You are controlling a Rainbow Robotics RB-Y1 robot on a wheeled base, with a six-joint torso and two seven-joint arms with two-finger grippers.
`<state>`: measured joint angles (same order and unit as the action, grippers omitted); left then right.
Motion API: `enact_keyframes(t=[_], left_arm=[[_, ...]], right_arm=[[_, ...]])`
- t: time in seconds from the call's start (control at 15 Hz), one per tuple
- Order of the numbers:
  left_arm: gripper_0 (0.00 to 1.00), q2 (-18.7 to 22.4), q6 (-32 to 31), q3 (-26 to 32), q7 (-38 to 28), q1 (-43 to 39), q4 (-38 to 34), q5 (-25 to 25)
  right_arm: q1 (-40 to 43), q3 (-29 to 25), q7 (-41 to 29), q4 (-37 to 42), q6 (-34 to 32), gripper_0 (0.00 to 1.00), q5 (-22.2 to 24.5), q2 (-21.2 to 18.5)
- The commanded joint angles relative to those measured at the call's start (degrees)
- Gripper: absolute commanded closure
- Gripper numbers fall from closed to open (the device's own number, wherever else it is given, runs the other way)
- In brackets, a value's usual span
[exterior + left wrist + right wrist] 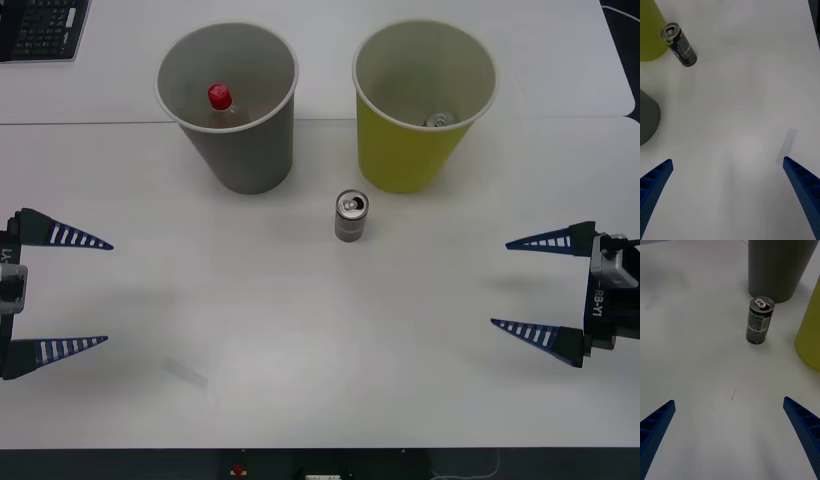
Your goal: Put the can into the green bin and the plastic bottle into the gray bin
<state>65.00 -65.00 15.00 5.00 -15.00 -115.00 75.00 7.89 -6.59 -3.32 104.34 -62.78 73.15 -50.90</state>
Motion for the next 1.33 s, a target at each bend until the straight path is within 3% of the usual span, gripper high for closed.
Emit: enact_keyframes(t=[0.07,1.0,1.2,1.33], left_arm=[[0.0,0.0,0.0,0.0,0.0,0.0,0.0,0.0],[0.0,0.0,0.0,0.0,0.0,0.0,0.0,0.0],[0.0,0.0,0.0,0.0,0.0,0.0,0.0,0.0],[0.0,0.0,0.0,0.0,0.0,0.0,0.0,0.0]], right_arm=[[-0.86,1.14,0.42,-2.29,1.87,0.0,-0.11,3.18],[-3.41,15.38,0.94,-5.28,27.62,0.0,-1.17,15.48],[-5.43,19.51,0.24,-5.99,33.77,0.0,2.52,19.44],[-8.5,20.3,0.94,-10.47,33.68,0.0,3.4,23.4]])
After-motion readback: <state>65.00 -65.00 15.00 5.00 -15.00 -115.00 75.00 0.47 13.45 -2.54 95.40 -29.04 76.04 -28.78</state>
